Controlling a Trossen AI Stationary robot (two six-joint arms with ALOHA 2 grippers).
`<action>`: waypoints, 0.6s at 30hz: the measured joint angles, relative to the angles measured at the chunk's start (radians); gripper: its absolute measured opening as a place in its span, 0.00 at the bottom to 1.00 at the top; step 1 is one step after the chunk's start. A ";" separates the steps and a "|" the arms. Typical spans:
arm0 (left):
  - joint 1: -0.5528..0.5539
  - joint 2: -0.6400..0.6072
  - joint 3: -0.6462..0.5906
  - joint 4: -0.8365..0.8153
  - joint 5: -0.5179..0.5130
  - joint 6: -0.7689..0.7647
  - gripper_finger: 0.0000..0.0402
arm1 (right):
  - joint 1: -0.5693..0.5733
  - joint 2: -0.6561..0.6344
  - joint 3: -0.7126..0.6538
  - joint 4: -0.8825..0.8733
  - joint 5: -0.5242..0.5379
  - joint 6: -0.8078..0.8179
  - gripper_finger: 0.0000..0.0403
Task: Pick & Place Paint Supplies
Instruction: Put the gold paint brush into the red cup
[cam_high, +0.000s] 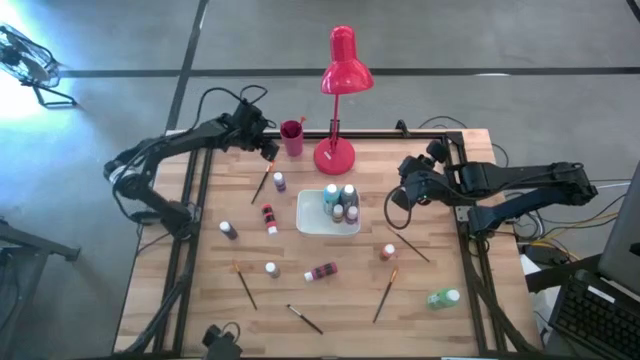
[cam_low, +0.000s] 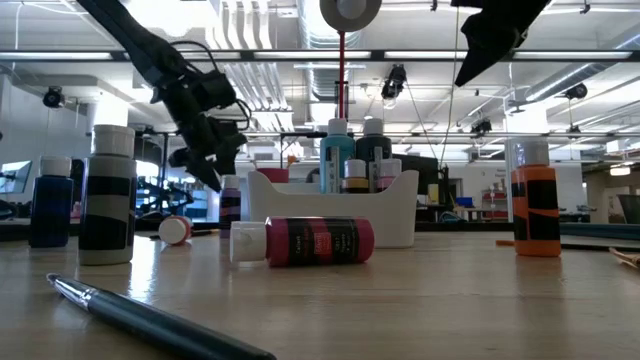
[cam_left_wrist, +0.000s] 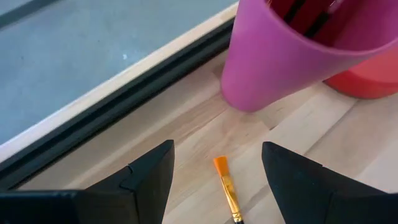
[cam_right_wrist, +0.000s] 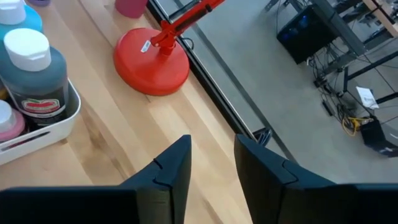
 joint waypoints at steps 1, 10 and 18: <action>-0.001 0.013 0.000 0.001 0.000 0.004 0.62 | 0.000 0.000 -0.002 0.000 0.000 0.000 0.30; -0.026 0.107 -0.009 0.001 0.004 0.014 0.62 | 0.000 0.000 -0.028 0.021 0.000 0.000 0.32; -0.035 0.161 -0.021 0.036 0.004 0.010 0.62 | 0.000 0.000 -0.033 0.021 0.000 0.000 0.26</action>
